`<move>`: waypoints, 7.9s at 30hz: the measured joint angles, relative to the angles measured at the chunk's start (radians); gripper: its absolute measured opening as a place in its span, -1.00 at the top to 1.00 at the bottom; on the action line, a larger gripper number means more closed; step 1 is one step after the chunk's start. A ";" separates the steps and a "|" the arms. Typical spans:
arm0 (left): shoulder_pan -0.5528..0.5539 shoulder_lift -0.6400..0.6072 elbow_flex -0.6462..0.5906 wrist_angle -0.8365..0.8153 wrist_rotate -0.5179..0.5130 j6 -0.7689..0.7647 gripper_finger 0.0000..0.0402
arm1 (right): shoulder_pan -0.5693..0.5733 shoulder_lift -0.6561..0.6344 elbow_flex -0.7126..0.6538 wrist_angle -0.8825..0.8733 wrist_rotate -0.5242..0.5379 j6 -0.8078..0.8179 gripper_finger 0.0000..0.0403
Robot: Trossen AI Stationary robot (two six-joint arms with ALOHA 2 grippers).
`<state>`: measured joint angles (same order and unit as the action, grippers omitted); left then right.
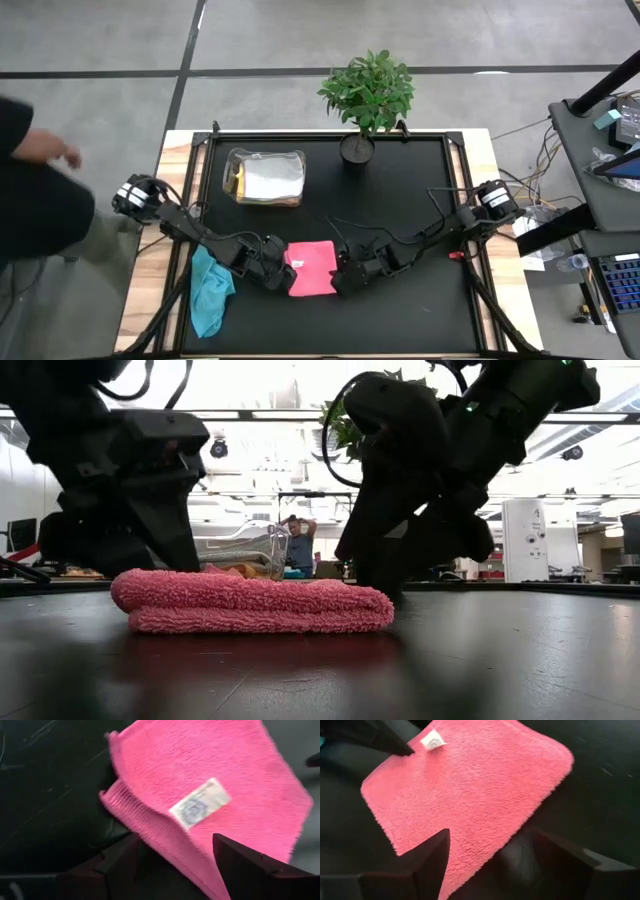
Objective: Fold microfiber towels
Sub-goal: Put the pink towel into the transparent bin
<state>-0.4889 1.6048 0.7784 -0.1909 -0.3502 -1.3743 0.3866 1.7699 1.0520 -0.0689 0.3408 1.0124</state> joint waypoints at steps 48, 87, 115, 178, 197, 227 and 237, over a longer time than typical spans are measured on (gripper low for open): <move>0.041 -0.090 0.025 -0.020 -0.182 0.329 0.99 | -0.090 0.082 0.033 0.396 0.002 -0.316 0.93; 0.876 -0.519 0.013 -0.409 -0.077 1.137 1.00 | -0.603 0.320 0.591 0.218 -0.169 -0.802 0.94; 0.885 -0.362 0.014 -0.465 0.029 1.103 0.56 | -0.588 0.391 0.788 -0.152 -0.161 -0.792 0.59; 0.999 -0.373 -0.190 -0.032 -0.037 1.339 1.00 | -0.650 0.489 0.978 -0.398 -0.212 -1.033 0.96; 0.999 -0.478 -0.198 -0.185 0.267 1.389 1.00 | -0.681 0.484 1.011 -0.431 -0.207 -1.076 0.96; 1.000 -0.393 -0.152 0.052 0.200 1.536 1.00 | -0.635 0.544 1.089 -0.592 -0.456 -1.036 0.96; 1.002 -0.203 -0.153 0.186 0.088 1.572 1.00 | -0.624 0.536 1.128 -0.697 -0.510 -1.070 0.96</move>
<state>0.5132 1.4021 0.6250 -0.0052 -0.2617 0.1979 -0.2375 2.3058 2.1800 -0.7657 -0.1689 -0.0575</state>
